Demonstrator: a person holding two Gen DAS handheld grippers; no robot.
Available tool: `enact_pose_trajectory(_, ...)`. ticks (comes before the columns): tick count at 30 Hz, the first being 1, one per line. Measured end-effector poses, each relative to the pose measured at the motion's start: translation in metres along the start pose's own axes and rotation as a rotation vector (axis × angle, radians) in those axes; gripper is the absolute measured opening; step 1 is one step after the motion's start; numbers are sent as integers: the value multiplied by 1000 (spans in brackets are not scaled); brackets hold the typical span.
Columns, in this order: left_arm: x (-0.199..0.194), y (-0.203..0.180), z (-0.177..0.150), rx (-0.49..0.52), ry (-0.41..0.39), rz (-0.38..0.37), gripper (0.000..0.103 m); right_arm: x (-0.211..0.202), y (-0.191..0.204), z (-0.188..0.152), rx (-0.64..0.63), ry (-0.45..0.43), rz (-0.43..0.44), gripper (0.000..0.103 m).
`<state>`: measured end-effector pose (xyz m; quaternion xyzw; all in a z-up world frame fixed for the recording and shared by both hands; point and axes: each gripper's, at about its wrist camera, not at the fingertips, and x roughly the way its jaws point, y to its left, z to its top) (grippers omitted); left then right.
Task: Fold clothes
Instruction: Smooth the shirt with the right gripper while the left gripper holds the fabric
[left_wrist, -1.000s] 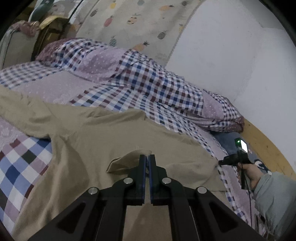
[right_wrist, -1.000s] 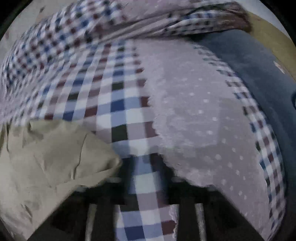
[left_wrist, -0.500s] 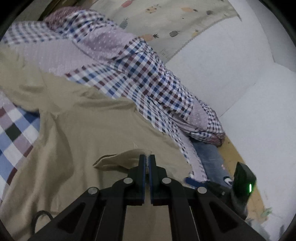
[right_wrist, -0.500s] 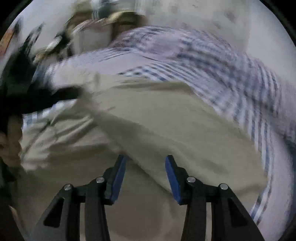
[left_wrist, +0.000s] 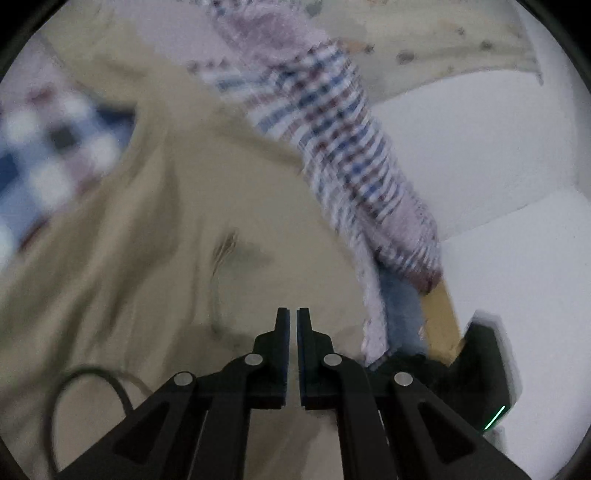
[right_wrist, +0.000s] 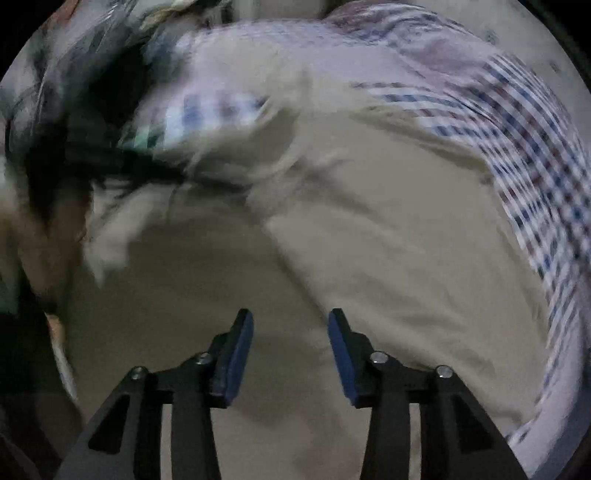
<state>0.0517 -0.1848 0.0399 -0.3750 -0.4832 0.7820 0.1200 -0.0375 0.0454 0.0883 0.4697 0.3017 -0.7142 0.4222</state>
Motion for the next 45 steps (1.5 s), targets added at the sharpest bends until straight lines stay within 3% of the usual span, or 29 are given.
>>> enact_pose_trajectory(2,1,1,-3,-2,3,9,2,-11,-18,18,144,-66,6,52)
enact_pose_trajectory(5,1,1,-7,-5,7,24,2,0,-23,56,247,-93,19,52)
enact_pose_trajectory(10,-2,2,-9,-16,-1,32,2,47,-12,113,279,-12,48,52)
enact_pose_trajectory(15,-6,11,-3,-72,-3,10,1,85,12,135,200,142,-64,47)
enact_pose_trajectory(17,-10,10,0,-72,-13,7,2,92,14,138,191,186,-98,5)
enact_pose_trajectory(18,-12,10,1,-72,-17,6,1,88,11,140,198,179,-119,5)
enact_pose_trajectory(20,-16,11,3,-81,-25,2,2,65,1,143,270,69,-136,5)
enact_pose_trajectory(21,-19,12,5,-88,-30,0,2,44,-8,143,336,-39,-138,5)
enact_pose_trajectory(23,-22,14,7,-98,-36,-2,1,25,-23,141,427,-121,-132,8)
enact_pose_trajectory(25,-24,16,8,-102,-36,3,1,26,-31,141,475,-102,-127,10)
enact_pose_trajectory(27,-26,18,9,-105,-36,7,2,35,-34,144,494,-46,-119,28)
enact_pose_trajectory(28,-26,20,9,-107,-36,9,1,41,-33,146,492,-8,-109,46)
enact_pose_trajectory(29,-27,21,9,-109,-35,11,2,44,-33,147,480,7,-114,50)
enact_pose_trajectory(33,-28,26,9,-129,-35,9,2,48,-31,155,459,4,-191,52)
enact_pose_trajectory(42,-24,31,15,-160,-40,2,4,94,-32,176,384,73,-228,49)
enact_pose_trajectory(44,-24,31,15,-162,-40,1,4,106,-36,179,383,101,-232,2)
enact_pose_trajectory(45,-24,31,16,-164,-41,1,4,105,-35,181,371,95,-262,2)
